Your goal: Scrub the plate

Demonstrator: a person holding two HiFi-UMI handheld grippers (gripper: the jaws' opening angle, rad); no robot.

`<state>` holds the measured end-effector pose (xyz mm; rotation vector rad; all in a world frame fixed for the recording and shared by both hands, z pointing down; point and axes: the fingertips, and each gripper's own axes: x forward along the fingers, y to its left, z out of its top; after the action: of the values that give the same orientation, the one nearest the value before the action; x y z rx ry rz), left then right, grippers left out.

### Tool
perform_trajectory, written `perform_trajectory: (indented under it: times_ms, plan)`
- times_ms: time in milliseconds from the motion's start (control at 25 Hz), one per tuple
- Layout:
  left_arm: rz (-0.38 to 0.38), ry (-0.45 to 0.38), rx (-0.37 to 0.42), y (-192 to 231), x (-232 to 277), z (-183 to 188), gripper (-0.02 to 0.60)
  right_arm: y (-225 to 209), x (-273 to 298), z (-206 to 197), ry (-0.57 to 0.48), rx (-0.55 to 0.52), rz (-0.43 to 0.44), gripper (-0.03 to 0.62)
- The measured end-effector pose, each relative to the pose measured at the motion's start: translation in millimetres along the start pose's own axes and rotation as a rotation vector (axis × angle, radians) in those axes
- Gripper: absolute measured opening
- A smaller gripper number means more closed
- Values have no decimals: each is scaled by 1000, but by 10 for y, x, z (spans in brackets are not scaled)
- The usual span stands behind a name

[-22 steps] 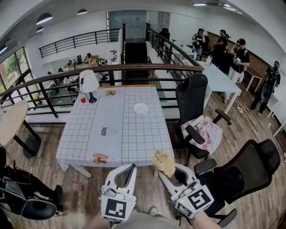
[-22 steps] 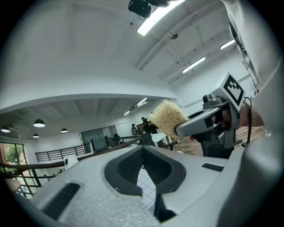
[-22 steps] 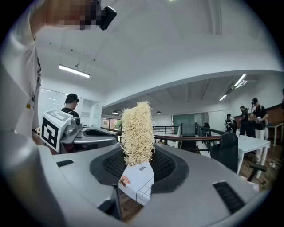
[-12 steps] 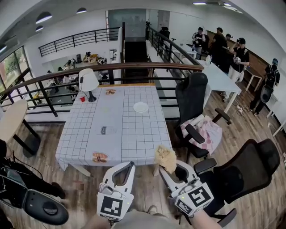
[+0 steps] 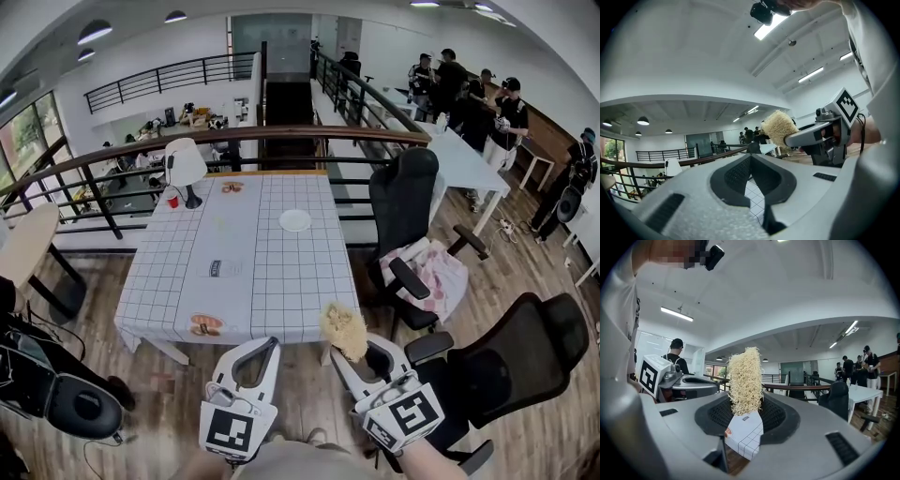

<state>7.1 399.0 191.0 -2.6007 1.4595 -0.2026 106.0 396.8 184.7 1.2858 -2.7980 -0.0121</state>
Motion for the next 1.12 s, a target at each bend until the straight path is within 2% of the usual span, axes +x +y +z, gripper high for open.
perform_trajectory:
  times_ms: [480, 680, 1120]
  plan:
    - [3, 9, -29, -244, 221, -81, 14, -240, -90, -148, 3, -16, 40, 141]
    - [30, 16, -13, -315, 279, -84, 14, -361, -143, -209, -2, -3, 48, 140]
    - [66, 30, -17, -243, 423, -150, 14, -551, 34, -259, -13, 12, 76, 141]
